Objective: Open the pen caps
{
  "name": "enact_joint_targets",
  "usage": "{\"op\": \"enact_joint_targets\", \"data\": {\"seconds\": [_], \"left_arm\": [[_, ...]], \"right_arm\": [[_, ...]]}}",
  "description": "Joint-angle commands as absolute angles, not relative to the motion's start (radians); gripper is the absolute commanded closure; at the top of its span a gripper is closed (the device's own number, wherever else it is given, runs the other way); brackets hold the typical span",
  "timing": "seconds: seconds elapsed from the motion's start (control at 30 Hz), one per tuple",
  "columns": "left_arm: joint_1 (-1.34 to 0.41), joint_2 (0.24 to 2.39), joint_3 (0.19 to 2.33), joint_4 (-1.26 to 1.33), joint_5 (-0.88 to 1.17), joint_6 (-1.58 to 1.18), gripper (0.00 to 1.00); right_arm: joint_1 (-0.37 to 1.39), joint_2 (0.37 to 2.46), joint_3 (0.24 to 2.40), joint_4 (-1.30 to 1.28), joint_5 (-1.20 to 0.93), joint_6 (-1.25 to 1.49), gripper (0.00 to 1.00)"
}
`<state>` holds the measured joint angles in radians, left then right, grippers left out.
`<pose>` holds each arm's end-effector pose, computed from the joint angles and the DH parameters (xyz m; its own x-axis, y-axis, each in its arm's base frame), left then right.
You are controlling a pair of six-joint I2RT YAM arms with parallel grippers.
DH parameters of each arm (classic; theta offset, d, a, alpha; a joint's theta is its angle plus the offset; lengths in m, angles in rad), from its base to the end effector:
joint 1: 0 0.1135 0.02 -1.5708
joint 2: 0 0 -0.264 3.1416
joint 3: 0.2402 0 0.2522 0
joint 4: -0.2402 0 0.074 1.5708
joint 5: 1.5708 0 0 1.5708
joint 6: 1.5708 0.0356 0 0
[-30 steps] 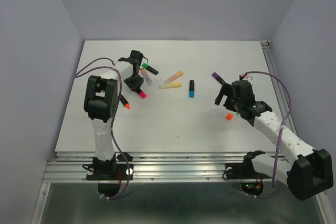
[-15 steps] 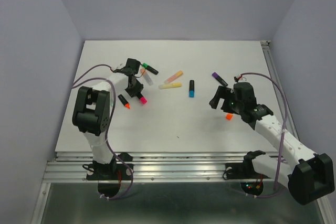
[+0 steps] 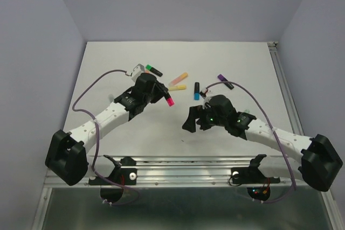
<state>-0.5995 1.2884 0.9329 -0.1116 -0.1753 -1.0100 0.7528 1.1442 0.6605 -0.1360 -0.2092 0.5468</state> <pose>0.2465 -0.1609 0.2889 -0.5593 -0.6277 -0.5414 -0.0877 0.6943 -0.7143 0.1731 0.1723 0.2298 -0.7739 -0.0281 -0.6326 -0.4563 0.7175 0.5263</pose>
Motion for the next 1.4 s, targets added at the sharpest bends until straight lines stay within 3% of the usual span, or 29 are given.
{"op": "enact_joint_targets", "data": {"seconds": [0.0, 0.3, 1.1, 1.3, 1.37], "left_arm": [[-0.641, 1.272, 0.911, -0.068, -0.219, -1.081, 1.0], [-0.715, 1.321, 0.927, -0.061, -0.192, -1.117, 1.0], [-0.733, 1.376, 0.996, -0.123, -0.159, -1.12, 1.0], [-0.733, 1.371, 1.0, -0.123, -0.161, -1.117, 1.0], [-0.733, 1.367, 1.0, -0.118, -0.169, -1.117, 1.0]], "right_arm": [[0.808, 1.198, 0.75, 0.031, -0.204, 0.565, 0.0], [0.844, 1.313, 0.836, 0.064, -0.026, 0.568, 0.03], [0.845, 1.425, 0.923, 0.104, -0.049, 0.545, 0.52], [0.844, 1.437, 0.92, 0.101, -0.063, 0.546, 0.8], [0.844, 1.442, 0.93, 0.095, -0.078, 0.545, 0.99]]}}
